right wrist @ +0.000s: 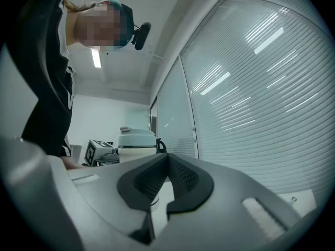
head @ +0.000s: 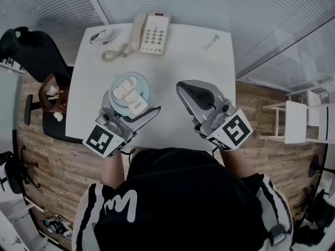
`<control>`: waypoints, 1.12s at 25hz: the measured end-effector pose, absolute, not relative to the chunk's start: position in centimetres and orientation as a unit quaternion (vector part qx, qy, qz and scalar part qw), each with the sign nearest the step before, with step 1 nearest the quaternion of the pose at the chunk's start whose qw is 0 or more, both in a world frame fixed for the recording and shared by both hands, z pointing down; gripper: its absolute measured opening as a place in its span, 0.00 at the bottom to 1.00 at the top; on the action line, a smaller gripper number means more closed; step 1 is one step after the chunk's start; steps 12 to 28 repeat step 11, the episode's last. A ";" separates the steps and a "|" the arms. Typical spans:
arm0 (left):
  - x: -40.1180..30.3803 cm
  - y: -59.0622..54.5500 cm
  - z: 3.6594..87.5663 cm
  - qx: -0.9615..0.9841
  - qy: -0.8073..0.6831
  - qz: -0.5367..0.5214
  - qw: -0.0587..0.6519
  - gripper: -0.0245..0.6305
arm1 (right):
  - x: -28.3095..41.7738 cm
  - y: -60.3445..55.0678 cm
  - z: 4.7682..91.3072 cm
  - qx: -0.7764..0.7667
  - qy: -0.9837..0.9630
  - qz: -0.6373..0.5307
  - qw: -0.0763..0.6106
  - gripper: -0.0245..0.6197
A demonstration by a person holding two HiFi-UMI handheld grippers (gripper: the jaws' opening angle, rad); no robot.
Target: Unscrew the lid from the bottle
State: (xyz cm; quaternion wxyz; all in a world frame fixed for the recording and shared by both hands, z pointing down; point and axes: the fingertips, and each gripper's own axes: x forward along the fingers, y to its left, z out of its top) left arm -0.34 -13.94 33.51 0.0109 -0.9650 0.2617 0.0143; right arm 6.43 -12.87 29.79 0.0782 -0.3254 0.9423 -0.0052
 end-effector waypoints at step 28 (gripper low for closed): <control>-0.1 -13.8 33.5 -0.964 0.264 0.015 0.013 0.70 | 6.4 -12.8 30.2 -0.322 0.944 0.004 0.070 0.04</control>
